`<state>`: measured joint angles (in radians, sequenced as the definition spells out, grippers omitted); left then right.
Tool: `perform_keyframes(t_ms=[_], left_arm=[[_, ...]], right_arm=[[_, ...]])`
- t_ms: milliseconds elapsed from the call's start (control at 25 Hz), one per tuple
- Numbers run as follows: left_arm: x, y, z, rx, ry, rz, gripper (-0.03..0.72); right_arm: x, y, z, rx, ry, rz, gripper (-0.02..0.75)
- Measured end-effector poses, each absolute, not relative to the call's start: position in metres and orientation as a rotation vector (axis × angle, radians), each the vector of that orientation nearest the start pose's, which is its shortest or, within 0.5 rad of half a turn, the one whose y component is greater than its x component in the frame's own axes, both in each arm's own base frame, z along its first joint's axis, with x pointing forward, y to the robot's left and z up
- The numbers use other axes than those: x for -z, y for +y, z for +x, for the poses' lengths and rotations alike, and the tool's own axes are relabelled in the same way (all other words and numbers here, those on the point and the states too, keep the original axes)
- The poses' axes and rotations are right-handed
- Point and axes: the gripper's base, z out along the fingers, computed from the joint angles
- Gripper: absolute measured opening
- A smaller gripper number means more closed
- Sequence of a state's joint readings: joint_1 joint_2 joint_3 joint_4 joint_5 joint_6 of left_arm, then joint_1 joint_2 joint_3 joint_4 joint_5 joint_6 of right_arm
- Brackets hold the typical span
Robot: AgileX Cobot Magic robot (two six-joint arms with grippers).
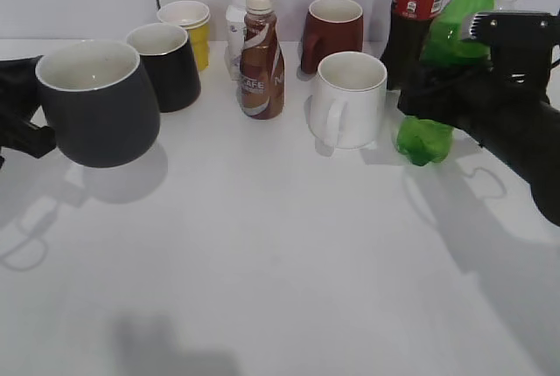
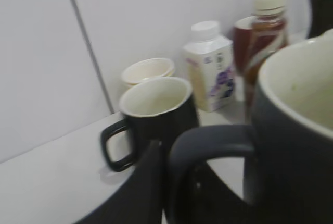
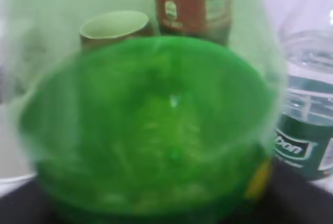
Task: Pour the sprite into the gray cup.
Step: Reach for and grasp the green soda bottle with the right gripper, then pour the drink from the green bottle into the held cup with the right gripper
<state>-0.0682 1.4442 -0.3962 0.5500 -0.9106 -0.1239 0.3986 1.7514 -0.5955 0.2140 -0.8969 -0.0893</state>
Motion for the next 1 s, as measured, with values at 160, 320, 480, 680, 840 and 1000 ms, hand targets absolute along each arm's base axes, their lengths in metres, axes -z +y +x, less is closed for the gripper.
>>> perform_keyframes(t_ms=[160, 320, 480, 680, 840, 1000], left_arm=[[-0.21, -0.064, 0.236, 0.278, 1.619, 0.594, 0.049], [-0.216, -0.085, 0.222, 0.299, 1.646, 0.684, 0.049], [-0.222, -0.108, 0.206, 0.361, 1.652, 0.722, 0.049], [-0.224, -0.13, 0.193, 0.448, 1.633, 0.772, 0.049], [-0.222, -0.133, 0.19, 0.456, 1.641, 0.794, 0.049], [-0.222, -0.133, 0.189, 0.439, 1.654, 0.818, 0.049]], right_arm=[[-0.184, 0.116, 0.287, -0.145, 1.748, -0.446, 0.421], [-0.215, 0.118, 0.272, -0.069, 1.653, -0.673, 0.421], [-0.238, 0.115, 0.258, 0.009, 1.598, -0.785, 0.421], [-0.254, 0.146, 0.241, 0.058, 1.507, -1.054, 0.421], [-0.267, 0.17, 0.233, 0.085, 1.395, -1.203, 0.421], [-0.279, 0.179, 0.239, 0.127, 1.34, -1.247, 0.421]])
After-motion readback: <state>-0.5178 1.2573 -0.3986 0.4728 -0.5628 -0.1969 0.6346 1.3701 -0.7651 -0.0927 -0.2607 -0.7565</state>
